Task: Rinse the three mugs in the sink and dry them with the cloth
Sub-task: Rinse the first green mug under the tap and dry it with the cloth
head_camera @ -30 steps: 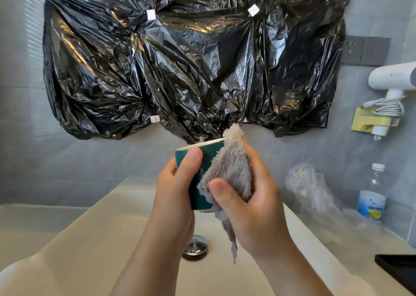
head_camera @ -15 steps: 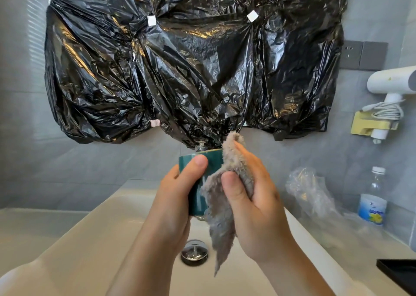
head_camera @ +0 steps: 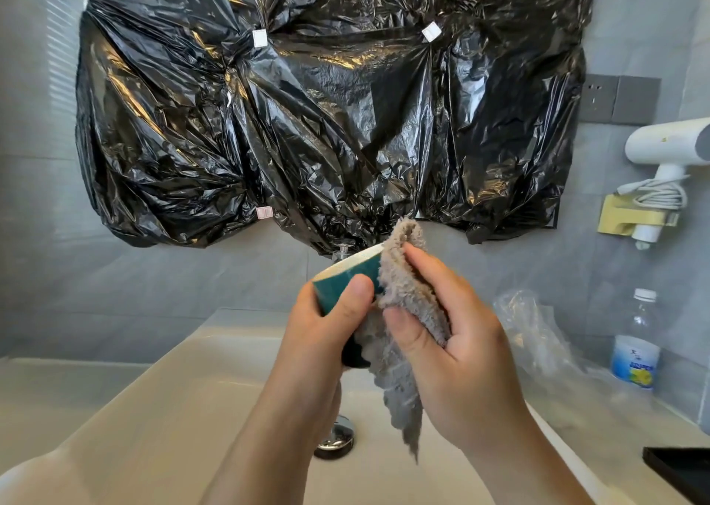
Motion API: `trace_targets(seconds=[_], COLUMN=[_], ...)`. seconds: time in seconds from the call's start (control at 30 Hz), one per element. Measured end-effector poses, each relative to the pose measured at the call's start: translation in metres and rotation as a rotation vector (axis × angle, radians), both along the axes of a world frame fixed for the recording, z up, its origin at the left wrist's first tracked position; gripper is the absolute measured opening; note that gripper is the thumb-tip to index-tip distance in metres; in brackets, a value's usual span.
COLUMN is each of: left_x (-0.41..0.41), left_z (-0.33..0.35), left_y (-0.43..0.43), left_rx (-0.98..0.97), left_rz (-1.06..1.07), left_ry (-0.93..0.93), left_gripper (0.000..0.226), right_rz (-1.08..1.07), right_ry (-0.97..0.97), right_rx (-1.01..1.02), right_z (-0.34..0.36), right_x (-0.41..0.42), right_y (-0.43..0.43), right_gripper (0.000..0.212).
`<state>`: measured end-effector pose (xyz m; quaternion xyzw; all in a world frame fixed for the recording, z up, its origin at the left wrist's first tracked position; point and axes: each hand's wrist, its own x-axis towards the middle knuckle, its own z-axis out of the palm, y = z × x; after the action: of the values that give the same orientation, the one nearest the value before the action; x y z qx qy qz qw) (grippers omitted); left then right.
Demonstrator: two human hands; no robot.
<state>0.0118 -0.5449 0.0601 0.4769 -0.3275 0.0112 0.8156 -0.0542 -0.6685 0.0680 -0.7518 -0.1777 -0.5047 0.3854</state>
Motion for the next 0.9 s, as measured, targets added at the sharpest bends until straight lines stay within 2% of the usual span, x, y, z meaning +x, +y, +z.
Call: trace_targets(seconds=[0.1, 0.17, 0.23, 0.3, 0.4, 0.43, 0.53, 0.57, 0.63, 0.7, 0.8, 0.9], left_x=[0.000, -0.002, 0.000, 0.002, 0.003, 0.003, 0.000, -0.001, -0.003, -0.006, -0.007, -0.005], left_z=[0.002, 0.003, 0.002, 0.001, 0.002, 0.002, 0.001, 0.000, 0.000, 0.001, 0.001, 0.001], left_y=[0.001, 0.001, 0.001, 0.003, 0.008, 0.008, 0.008, 0.008, 0.008, 0.007, 0.005, 0.002], left_rx=[-0.071, -0.147, -0.190, -0.191, -0.129, -0.101, -0.031, -0.006, 0.034, 0.062, 0.059, -0.010], left_rz=[-0.024, -0.012, 0.053, 0.130, 0.140, 0.155, 0.195, 0.199, 0.210, 0.223, 0.233, 0.226], left_ry=[-0.027, 0.008, 0.005, -0.040, -0.139, -0.182, -0.278, -0.305, -0.341, -0.361, -0.362, -0.292], left_gripper=[0.089, 0.101, 0.096, 0.087, 0.099, 0.095, 0.057, 0.054, 0.061, 0.070, 0.065, 0.057], right_rz=[0.081, 0.020, -0.056, -0.040, 0.007, 0.008, 0.094, 0.118, 0.149, 0.211, 0.443, 0.405], right_ry=[-0.010, -0.031, -0.009, 0.079, 0.144, 0.149, 0.213, 0.246, 0.328, 0.384, 0.481, 0.412], right_rx=[0.005, -0.035, -0.038, 0.005, 0.054, 0.053, 0.144, 0.184, 0.255, 0.316, 0.390, 0.306], right_z=[-0.003, -0.003, -0.001, 0.001, 0.004, 0.005, 0.006, 0.007, 0.009, 0.009, 0.010, 0.009], right_x=[-0.004, -0.003, -0.001, -0.001, -0.002, -0.002, -0.003, -0.003, -0.004, -0.004, -0.005, -0.005], right_y=[0.004, 0.009, 0.012, 0.013, 0.006, 0.005, -0.001, -0.004, -0.011, -0.018, -0.019, -0.018], right_gripper=[0.046, 0.041, 0.031, 0.021, 0.023, 0.026, 0.041, 0.047, 0.055, 0.045, 0.036, 0.038])
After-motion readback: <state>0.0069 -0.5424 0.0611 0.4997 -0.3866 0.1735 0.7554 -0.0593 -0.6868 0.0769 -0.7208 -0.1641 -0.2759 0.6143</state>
